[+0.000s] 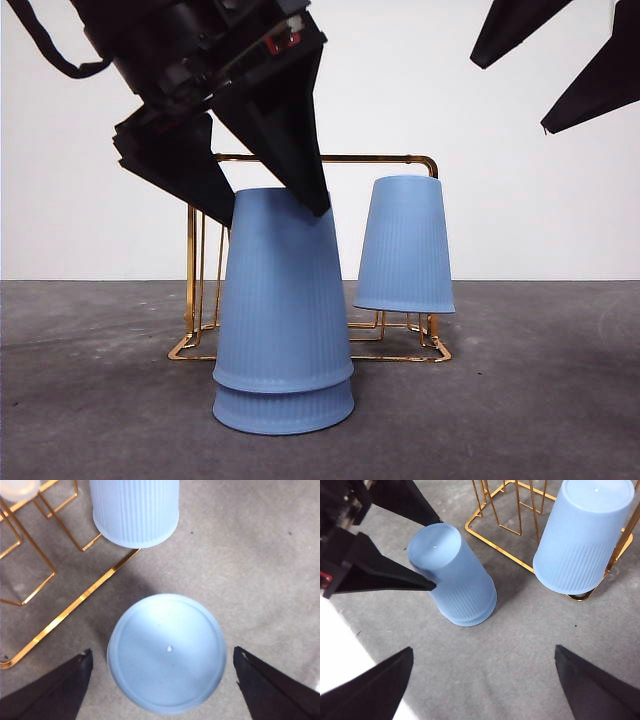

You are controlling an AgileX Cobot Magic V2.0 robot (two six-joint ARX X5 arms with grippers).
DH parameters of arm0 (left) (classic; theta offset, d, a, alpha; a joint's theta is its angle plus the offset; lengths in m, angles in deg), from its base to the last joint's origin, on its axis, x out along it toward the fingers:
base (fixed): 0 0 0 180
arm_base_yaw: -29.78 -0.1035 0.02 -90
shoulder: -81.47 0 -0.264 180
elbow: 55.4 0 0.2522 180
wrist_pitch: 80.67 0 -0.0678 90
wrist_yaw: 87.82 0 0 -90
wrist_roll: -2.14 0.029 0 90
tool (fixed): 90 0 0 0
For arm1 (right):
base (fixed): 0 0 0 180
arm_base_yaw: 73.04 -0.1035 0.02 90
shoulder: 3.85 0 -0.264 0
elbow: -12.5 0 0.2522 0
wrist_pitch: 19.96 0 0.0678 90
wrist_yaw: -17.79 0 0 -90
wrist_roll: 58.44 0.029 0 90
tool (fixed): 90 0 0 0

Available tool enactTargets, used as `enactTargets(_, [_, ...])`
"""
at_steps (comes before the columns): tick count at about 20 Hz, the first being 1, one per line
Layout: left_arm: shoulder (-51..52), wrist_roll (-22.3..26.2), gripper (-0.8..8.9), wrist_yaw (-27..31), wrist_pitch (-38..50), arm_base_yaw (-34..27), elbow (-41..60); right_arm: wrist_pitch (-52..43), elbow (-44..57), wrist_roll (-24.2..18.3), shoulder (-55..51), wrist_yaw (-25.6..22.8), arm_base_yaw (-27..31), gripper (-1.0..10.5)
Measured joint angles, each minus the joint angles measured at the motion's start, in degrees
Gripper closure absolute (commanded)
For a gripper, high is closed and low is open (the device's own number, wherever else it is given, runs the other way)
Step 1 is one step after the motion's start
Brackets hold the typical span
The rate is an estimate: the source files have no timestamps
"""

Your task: Pick the top cup and place it on cupholder, pick up the mid cup and place it on cupholder, last pick the bottom cup and place it on cupholder.

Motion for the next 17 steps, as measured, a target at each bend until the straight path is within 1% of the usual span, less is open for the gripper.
enactTargets(1, [-0.02, -0.02, 3.88, -0.02, 0.09, 0.00, 0.00, 0.00, 0.00, 0.00, 0.00, 0.00, 0.00, 5.0])
enactTargets(4, [-0.02, 0.00, 4.85, 0.00, 1.33, 0.00, 0.00, -0.02, 0.00, 0.00, 0.00, 0.00, 0.00, 5.0])
enactTargets(8, [-0.02, 0.00, 4.86, -0.02, 1.77, 0.02, 0.00, 0.00, 0.00, 0.00, 0.00, -0.04, 0.00, 5.0])
enactTargets(12, [-0.02, 0.00, 6.09, 0.20, 2.12, 0.02, -0.09, -0.02, 0.00, 0.00, 0.00, -0.07, 0.00, 5.0])
enactTargets(14, [0.00, 0.02, 6.38, 0.26, 2.14, 0.02, -0.11, -0.02, 0.00, 0.00, 0.00, -0.07, 0.00, 5.0])
enactTargets(17, [0.07, 0.02, 6.38, 0.39, 2.12, 0.13, -0.15, 0.00, 0.00, 0.00, 0.00, -0.07, 0.00, 5.0])
